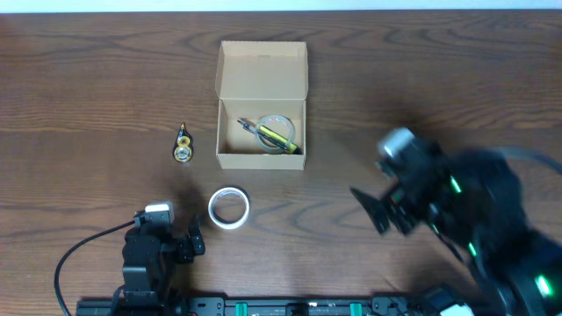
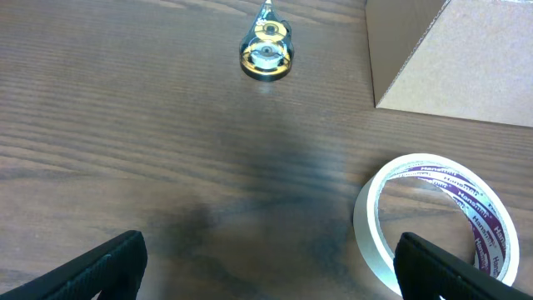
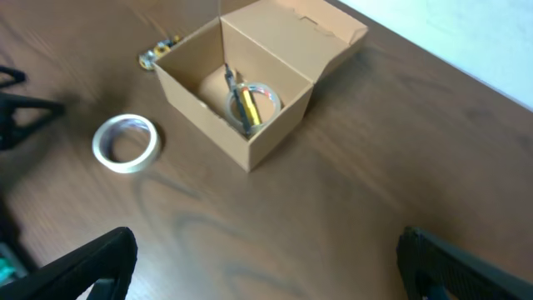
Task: Pack container
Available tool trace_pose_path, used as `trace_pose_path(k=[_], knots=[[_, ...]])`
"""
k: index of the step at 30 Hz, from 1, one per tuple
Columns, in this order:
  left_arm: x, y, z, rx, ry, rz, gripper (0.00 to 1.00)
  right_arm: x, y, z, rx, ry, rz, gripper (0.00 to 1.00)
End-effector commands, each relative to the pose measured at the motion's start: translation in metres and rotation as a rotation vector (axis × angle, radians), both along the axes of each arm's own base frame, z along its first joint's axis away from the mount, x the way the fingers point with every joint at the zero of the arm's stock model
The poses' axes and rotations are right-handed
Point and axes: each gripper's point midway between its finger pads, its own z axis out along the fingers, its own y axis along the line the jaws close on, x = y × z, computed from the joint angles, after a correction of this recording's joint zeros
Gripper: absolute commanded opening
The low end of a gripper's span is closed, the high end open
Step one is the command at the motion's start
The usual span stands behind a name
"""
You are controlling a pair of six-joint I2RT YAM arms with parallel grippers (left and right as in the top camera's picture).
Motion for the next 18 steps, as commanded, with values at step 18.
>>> trace_pose_path(k=[18], knots=[[-0.001,0.002,-0.007,0.010,0.015,0.005,0.95,-0.057,-0.041,-0.004,-0.119,-0.135,0.025,0.99]])
